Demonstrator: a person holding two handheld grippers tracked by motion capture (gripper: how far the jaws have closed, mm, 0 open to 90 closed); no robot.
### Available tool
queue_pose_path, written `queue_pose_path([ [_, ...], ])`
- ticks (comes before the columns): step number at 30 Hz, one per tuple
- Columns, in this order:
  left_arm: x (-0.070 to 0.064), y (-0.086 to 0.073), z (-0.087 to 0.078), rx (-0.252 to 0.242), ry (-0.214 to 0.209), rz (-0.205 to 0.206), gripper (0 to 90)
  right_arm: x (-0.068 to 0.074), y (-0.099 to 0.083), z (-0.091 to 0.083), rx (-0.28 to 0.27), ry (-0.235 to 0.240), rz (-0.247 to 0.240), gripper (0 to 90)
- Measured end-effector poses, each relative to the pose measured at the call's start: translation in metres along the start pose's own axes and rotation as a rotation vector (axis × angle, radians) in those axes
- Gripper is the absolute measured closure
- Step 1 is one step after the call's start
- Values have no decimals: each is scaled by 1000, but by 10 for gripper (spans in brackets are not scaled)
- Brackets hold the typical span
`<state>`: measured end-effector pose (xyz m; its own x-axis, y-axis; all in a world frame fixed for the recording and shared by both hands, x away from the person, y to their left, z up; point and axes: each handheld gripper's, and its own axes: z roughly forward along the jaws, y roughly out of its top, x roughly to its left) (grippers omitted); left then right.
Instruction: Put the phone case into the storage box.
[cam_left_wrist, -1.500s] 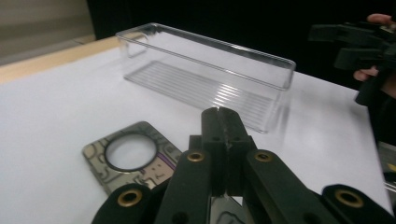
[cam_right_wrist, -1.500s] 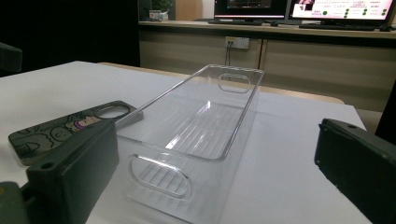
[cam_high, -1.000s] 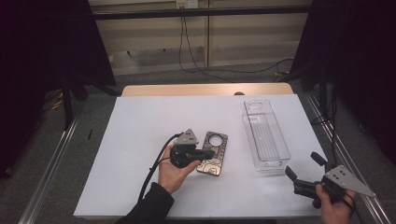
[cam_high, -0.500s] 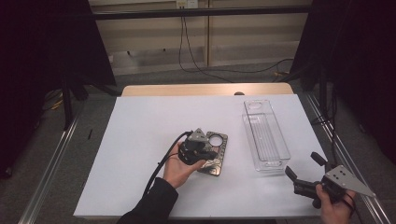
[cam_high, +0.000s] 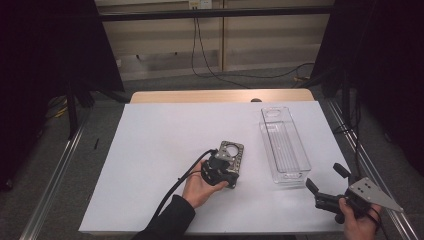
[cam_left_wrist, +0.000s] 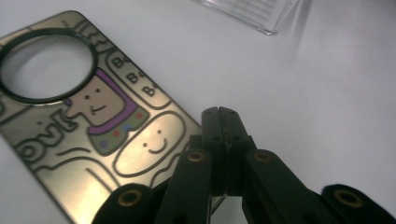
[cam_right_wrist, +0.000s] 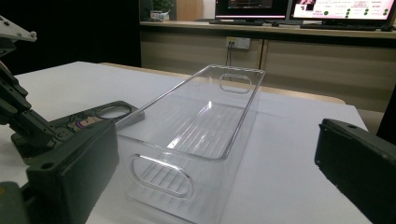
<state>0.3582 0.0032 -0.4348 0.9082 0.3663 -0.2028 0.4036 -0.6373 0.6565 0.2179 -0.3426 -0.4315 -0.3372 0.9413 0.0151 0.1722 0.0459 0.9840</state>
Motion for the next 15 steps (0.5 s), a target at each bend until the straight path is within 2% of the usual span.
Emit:
queue_pose_path([
  [5, -3, 3, 11, 8, 3, -13, 900, 0, 0, 1, 1, -2, 1, 0],
  [8, -5, 2, 15, 14, -12, -7, 900, 0, 0, 0, 2, -1, 1, 0],
  [12, -7, 1, 17, 30, -12, 6, 900, -1, 0, 0, 3, -3, 1, 0],
  [13, -8, 1, 17, 44, -4, 20, 900, -1, 0, -1, 3, 0, 3, 0],
  [15, -7, 1, 17, 44, -8, 15, 900, -1, 0, -1, 3, 1, 2, 0],
])
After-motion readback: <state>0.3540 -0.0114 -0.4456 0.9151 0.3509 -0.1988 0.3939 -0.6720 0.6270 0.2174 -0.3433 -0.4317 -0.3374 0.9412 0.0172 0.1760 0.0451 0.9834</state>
